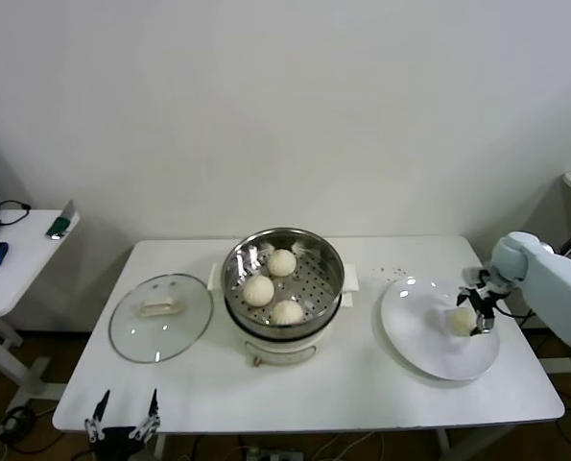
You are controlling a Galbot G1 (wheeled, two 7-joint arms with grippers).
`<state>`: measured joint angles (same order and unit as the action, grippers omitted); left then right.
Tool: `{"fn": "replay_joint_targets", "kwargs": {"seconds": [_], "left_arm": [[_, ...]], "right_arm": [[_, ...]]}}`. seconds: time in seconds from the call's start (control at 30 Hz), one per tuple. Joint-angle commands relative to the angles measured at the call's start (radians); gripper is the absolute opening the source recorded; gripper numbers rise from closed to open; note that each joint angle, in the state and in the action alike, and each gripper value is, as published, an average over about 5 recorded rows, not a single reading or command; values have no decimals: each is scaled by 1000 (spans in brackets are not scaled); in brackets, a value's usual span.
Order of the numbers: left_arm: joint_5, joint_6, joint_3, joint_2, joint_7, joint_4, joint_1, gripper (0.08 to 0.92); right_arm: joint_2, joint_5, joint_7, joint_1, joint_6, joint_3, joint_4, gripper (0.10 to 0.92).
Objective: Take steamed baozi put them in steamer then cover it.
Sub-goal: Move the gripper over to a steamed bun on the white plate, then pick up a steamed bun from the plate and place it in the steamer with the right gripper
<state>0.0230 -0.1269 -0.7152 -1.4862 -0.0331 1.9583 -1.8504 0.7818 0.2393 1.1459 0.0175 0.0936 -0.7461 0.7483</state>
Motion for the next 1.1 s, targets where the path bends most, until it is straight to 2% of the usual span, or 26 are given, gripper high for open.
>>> {"fn": "replay_joint_targets", "kwargs": {"seconds": [0.03,0.17,0.37,0.53,0.8,1.1], "left_arm": [[0,-2,1,-1,-1,-3,-2,823],[0,-2,1,-2,-1,-2,-1,823],[0,-2,-2,0,-1,1,-6,823],[-1,-5,-1,-2,-1,3,-11,823],[1,11,18,-10,8,29,-9,823],[-24,13,64,-20,36,55,-13,823]], "right_arm": [[33,24,-2,15,6,22,-44,823],[33,28,9,14,5,20,-42,805],[24,11,27,-8,9,9,-41,725],[5,-83,28,-82,-11,-79,-13,700],[55,-450,6,-431,-108,-413,32,697],[250,-851,-36,-743,-241,-734,94,704]]}}
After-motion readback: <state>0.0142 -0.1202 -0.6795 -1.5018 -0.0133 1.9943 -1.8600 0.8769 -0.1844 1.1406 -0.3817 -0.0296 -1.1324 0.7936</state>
